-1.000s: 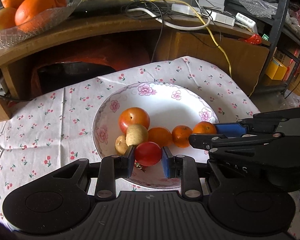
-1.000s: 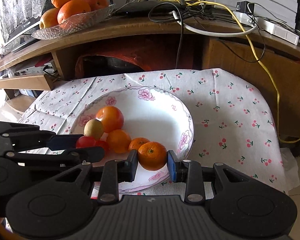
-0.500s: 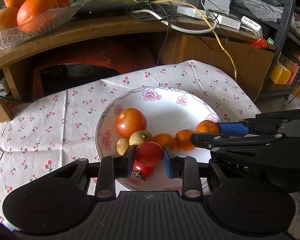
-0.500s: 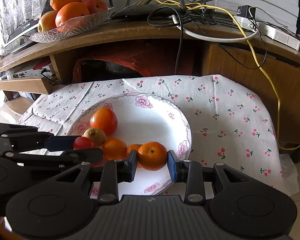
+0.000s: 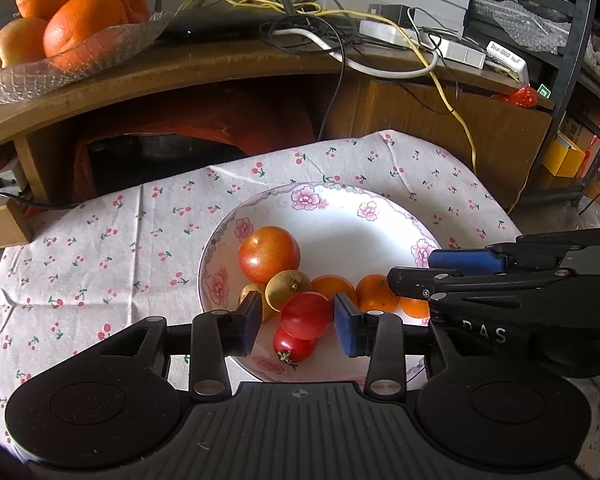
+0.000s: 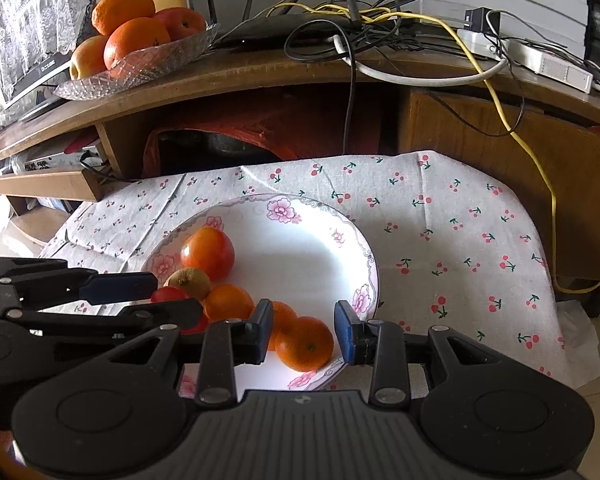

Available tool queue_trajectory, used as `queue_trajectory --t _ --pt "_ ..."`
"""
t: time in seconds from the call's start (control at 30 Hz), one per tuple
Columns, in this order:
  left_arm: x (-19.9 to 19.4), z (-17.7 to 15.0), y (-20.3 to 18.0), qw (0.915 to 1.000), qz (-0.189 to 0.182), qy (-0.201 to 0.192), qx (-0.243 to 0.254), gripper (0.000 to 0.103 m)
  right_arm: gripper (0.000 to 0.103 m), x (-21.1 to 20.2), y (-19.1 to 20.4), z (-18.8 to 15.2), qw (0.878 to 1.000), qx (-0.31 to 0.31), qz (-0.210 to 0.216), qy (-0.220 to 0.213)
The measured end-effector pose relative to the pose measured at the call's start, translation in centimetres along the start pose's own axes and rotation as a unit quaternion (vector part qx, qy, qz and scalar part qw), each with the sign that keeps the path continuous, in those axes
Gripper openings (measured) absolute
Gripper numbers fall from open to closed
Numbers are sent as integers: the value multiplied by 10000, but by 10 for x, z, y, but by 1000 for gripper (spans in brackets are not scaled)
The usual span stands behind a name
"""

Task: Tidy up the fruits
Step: 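Open left tool to drop the tomato into the bowl while right tool releases the mandarin, then move left tool to the last tan fruit while right tool approaches the last red tomato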

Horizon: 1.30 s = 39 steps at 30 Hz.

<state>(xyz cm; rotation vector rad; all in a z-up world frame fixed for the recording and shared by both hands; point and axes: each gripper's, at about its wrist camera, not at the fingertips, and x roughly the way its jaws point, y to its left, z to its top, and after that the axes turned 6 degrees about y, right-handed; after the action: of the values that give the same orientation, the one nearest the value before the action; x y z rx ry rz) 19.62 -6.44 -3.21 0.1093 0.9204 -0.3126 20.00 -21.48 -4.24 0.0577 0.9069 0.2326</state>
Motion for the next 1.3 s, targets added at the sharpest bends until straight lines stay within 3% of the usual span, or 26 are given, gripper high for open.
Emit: queue_trajectory --t 0.63,1.3 --pt "-22 1 -5 9997 -32 -239 -15 57 35 -17 -1 0 9998 154 23 -158" --pt "-52 -27 -6 9997 32 -193 151 61 37 -46 19 -27 9998 -145 148 -75"
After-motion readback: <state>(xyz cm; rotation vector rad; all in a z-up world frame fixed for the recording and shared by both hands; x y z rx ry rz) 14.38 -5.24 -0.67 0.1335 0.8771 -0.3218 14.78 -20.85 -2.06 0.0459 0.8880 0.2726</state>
